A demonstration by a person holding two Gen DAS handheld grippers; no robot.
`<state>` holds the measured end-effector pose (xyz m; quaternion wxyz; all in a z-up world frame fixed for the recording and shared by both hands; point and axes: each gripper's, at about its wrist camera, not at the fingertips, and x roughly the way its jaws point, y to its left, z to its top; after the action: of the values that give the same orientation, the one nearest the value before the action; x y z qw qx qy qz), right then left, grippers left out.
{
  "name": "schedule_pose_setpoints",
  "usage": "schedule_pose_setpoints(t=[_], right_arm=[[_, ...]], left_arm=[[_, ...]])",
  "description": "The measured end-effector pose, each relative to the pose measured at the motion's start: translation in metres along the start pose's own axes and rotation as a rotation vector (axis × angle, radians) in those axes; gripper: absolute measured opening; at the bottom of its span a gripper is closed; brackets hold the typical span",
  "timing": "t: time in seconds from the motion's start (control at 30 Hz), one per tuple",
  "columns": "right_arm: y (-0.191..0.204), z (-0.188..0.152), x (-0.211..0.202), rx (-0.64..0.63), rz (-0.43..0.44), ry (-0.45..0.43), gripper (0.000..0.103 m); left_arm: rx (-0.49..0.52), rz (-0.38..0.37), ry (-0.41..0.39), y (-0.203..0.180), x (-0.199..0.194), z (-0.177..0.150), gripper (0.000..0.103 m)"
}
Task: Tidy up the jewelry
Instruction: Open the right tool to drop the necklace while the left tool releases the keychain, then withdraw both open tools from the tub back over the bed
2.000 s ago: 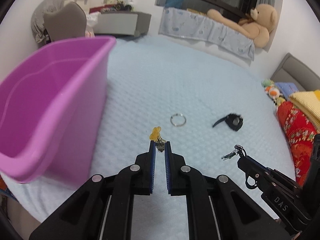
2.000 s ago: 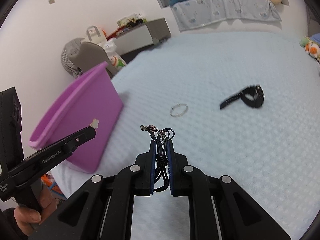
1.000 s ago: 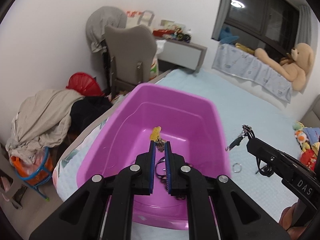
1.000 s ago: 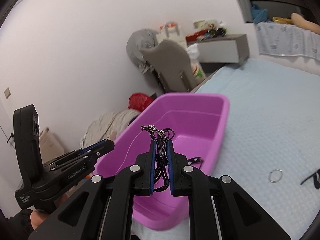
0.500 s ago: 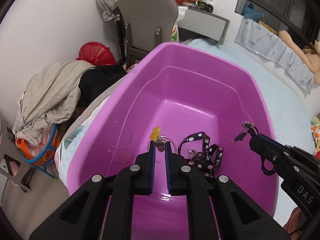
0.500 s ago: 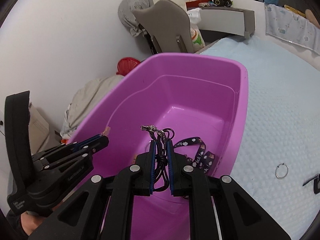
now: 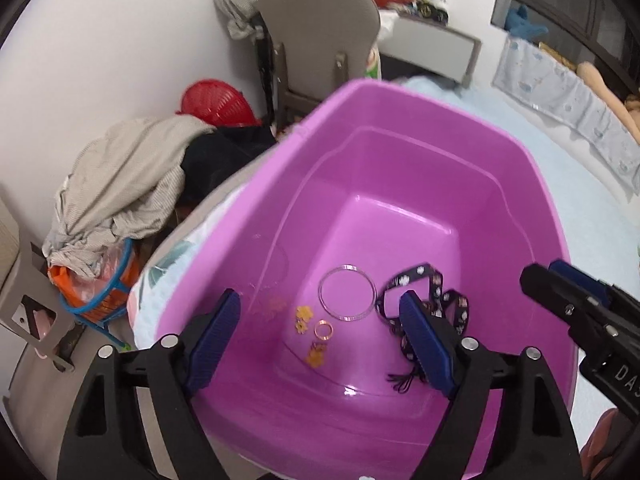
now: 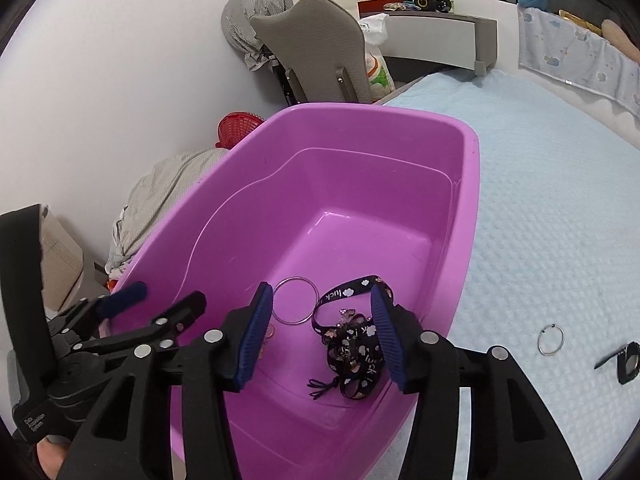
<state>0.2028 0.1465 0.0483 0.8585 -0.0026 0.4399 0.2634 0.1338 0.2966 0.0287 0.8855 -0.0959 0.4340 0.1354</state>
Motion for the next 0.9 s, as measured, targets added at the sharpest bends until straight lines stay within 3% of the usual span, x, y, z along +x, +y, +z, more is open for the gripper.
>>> schedule_pose_setpoints(t=[0.9], right_arm=[[-0.012,-0.031,-0.049,0.066,0.077,-0.067,0.061]], left_arm=[[0.054,0.004,-0.046,-0.018,-0.04,-0.022,0.082]])
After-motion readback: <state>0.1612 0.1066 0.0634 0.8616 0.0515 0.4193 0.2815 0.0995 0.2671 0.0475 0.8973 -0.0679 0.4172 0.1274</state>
